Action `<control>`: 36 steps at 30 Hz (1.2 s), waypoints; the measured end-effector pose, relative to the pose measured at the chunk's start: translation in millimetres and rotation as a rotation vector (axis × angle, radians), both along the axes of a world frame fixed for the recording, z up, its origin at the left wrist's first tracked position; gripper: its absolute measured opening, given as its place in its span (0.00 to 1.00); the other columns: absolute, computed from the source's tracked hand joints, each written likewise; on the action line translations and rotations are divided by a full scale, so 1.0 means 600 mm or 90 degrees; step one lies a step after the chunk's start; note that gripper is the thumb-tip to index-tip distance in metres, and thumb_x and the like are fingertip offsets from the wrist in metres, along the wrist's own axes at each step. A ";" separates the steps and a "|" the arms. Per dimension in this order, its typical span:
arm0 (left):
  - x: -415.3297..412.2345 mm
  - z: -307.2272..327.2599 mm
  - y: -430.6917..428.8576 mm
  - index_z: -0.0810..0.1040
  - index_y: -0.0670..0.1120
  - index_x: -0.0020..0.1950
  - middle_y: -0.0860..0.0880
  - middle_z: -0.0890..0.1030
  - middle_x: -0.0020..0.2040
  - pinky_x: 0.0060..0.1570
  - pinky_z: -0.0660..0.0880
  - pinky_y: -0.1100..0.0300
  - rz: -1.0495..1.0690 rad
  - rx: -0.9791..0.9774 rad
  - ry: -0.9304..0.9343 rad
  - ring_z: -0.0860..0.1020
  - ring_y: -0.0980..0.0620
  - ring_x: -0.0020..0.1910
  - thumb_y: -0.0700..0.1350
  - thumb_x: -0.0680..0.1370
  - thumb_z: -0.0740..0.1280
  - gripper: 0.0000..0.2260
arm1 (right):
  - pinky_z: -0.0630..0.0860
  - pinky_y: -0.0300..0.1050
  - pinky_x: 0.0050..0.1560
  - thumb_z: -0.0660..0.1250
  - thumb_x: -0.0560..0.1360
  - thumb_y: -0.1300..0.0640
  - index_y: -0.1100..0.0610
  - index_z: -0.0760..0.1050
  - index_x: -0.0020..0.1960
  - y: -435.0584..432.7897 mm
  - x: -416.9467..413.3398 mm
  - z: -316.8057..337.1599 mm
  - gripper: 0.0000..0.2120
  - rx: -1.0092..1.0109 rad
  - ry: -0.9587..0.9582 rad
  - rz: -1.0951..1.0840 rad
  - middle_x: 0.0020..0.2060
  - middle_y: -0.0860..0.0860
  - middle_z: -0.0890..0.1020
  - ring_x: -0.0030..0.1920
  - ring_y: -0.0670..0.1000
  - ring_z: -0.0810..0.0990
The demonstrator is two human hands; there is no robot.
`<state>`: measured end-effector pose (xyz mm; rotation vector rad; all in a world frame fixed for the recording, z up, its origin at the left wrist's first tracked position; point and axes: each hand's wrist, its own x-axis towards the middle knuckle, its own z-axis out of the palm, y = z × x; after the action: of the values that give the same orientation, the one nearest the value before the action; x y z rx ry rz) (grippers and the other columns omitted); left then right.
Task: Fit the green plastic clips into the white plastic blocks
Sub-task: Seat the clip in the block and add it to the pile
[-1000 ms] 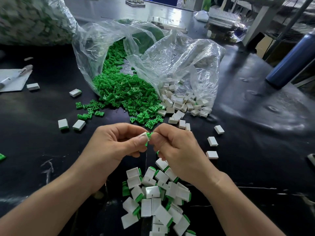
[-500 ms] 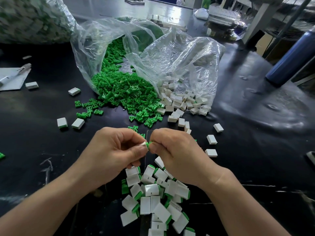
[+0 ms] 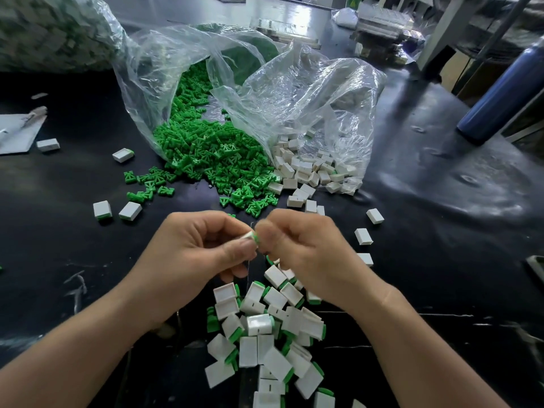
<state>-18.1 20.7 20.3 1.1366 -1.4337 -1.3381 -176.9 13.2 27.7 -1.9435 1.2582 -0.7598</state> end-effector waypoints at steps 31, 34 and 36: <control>-0.002 -0.006 0.006 0.84 0.43 0.41 0.44 0.82 0.45 0.42 0.79 0.60 0.005 -0.043 0.084 0.82 0.50 0.39 0.44 0.61 0.70 0.11 | 0.60 0.34 0.25 0.57 0.70 0.42 0.57 0.69 0.39 0.015 0.026 0.006 0.17 0.521 -0.442 0.007 0.24 0.48 0.69 0.25 0.44 0.63; -0.003 -0.009 0.005 0.84 0.44 0.41 0.45 0.82 0.45 0.42 0.79 0.60 0.005 -0.045 0.084 0.81 0.51 0.39 0.45 0.60 0.70 0.11 | 0.60 0.34 0.25 0.56 0.75 0.45 0.56 0.69 0.36 0.015 0.025 0.004 0.17 0.520 -0.435 -0.003 0.24 0.47 0.69 0.24 0.44 0.63; -0.002 -0.011 0.004 0.84 0.43 0.41 0.45 0.82 0.45 0.42 0.79 0.59 0.001 -0.043 0.087 0.81 0.50 0.39 0.44 0.62 0.70 0.10 | 0.60 0.34 0.25 0.56 0.72 0.43 0.56 0.69 0.36 0.015 0.024 0.005 0.17 0.516 -0.434 0.001 0.24 0.47 0.69 0.24 0.44 0.63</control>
<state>-19.2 23.0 13.5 0.9832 -1.3685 -1.3293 -162.2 22.1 30.5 -0.9149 0.9155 -0.6753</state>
